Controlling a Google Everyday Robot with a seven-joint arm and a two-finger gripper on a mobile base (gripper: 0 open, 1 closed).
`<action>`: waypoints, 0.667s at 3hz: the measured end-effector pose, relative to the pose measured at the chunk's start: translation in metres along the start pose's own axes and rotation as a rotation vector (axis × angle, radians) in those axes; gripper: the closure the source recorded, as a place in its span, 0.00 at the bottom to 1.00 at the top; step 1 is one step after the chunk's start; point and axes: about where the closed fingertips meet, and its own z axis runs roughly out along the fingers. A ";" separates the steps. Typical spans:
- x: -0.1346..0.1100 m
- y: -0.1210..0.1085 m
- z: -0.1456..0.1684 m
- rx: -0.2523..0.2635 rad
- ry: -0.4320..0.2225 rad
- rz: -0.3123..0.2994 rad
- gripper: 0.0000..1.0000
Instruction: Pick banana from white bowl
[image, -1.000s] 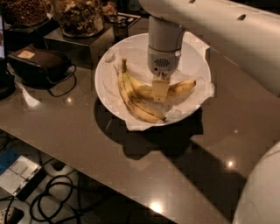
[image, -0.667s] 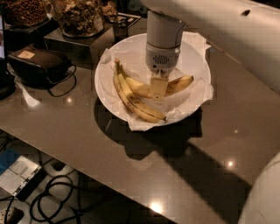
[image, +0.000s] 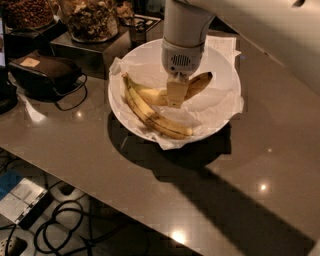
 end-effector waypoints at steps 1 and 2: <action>-0.008 0.013 -0.023 0.023 -0.036 -0.018 1.00; -0.026 0.036 -0.064 0.051 -0.088 -0.054 1.00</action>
Offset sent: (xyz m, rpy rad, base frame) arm -0.0497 0.0205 0.0697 0.0602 -0.0297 0.0612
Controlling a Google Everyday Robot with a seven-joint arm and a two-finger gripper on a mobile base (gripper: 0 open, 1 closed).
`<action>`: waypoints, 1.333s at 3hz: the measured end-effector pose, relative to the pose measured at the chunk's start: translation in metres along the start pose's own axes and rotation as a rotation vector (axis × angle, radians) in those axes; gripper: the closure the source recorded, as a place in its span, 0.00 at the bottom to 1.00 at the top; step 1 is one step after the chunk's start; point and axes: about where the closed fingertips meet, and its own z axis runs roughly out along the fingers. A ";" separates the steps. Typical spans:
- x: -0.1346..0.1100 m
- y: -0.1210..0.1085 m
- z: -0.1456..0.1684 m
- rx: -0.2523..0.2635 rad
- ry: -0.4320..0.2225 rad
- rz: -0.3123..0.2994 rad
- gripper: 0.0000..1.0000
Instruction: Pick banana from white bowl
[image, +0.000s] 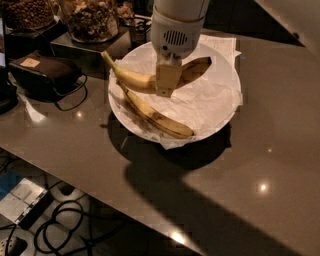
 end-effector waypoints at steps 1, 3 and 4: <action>0.000 0.000 0.000 0.000 0.000 0.000 1.00; -0.039 0.018 -0.005 -0.006 -0.036 -0.086 1.00; -0.058 0.032 -0.009 -0.023 -0.048 -0.140 1.00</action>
Offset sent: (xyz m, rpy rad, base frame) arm -0.0205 0.0275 0.0030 0.0013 0.0287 0.0744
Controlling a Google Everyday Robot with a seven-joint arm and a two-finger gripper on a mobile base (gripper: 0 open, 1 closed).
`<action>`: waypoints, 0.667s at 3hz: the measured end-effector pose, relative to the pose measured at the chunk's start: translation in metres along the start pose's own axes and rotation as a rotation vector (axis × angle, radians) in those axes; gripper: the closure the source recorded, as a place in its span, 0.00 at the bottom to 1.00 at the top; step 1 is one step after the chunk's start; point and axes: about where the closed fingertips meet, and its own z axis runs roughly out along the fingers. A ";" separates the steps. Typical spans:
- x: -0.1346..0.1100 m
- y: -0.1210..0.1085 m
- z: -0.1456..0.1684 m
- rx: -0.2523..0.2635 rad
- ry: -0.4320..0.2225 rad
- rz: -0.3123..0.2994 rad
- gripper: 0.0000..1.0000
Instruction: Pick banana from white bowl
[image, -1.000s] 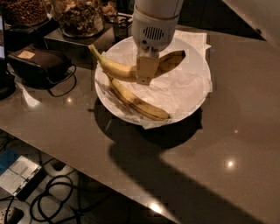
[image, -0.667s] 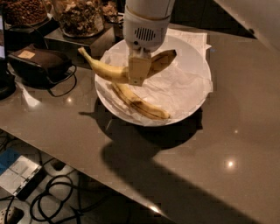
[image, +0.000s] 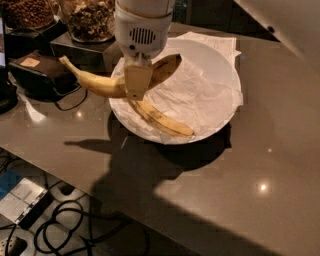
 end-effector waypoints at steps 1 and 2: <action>-0.015 0.011 -0.004 0.019 0.005 -0.055 1.00; -0.019 0.006 -0.004 0.036 -0.013 -0.054 1.00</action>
Offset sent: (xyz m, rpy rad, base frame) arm -0.0095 0.0114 0.0047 -0.0076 -0.0249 0.0417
